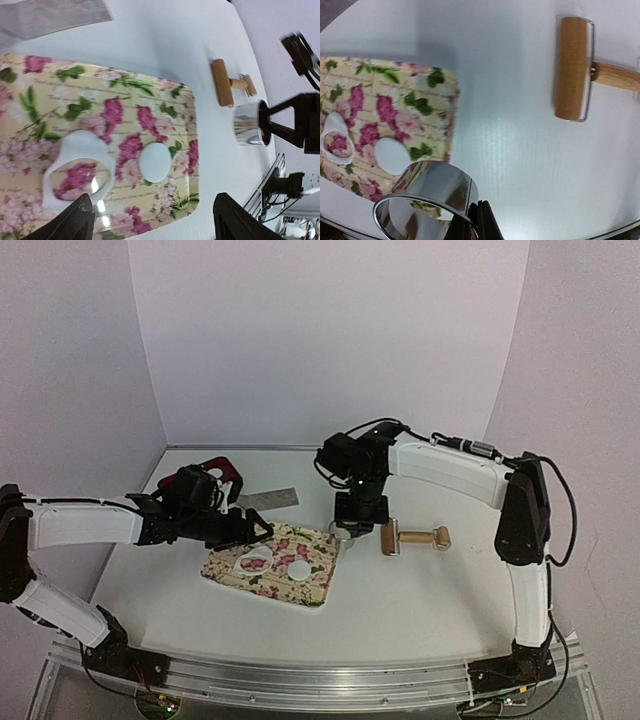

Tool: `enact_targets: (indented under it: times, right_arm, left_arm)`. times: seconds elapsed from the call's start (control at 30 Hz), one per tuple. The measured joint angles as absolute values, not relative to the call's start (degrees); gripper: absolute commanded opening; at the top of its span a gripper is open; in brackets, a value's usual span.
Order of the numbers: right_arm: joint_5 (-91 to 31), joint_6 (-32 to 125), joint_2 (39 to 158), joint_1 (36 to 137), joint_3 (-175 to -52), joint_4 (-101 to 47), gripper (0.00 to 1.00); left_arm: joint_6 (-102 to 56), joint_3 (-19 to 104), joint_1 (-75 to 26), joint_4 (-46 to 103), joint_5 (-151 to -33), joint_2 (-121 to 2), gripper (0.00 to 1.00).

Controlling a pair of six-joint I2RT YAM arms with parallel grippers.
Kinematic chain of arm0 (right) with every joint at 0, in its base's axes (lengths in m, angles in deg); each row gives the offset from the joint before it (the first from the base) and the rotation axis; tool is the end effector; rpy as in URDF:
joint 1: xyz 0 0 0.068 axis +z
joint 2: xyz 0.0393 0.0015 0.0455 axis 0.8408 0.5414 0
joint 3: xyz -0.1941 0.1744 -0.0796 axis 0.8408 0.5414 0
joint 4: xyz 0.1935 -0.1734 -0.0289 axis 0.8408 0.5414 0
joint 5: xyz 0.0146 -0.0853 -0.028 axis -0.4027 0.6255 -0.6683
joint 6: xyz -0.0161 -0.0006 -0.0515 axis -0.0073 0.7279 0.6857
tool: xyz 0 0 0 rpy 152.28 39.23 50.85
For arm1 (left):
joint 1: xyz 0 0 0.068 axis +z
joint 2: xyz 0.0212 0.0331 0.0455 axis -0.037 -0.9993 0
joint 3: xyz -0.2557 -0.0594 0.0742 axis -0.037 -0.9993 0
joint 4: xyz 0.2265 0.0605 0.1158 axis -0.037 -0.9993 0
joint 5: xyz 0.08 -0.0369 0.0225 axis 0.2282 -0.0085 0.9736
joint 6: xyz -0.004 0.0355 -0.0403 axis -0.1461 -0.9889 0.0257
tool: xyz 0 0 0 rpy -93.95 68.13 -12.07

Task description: Roll out the dumpling wrappers from the dough

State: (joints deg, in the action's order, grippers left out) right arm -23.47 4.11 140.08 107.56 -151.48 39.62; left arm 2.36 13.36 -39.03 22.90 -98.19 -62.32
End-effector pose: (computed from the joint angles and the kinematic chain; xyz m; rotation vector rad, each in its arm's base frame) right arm 0.2801 0.3384 0.2507 -0.0389 2.9816 0.2840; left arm 0.2097 -0.1953 0.2107 0.2298 2.4257 -0.9713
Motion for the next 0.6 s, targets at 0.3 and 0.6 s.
enact_targets:
  times: [0.3, 0.6]
  right_arm:
    - [-20.78, 7.85, 128.84, 99.35, -130.63, 36.59, 0.0]
    - [-23.84, 8.1, 124.03, 99.88, -114.37, 29.56, 0.0]
  left_arm:
    - [0.13, 20.8, -20.73, 9.28, -102.9, -63.78, 0.87]
    - [0.08, 23.01, -11.91, 9.35, -109.3, -68.3, 0.87]
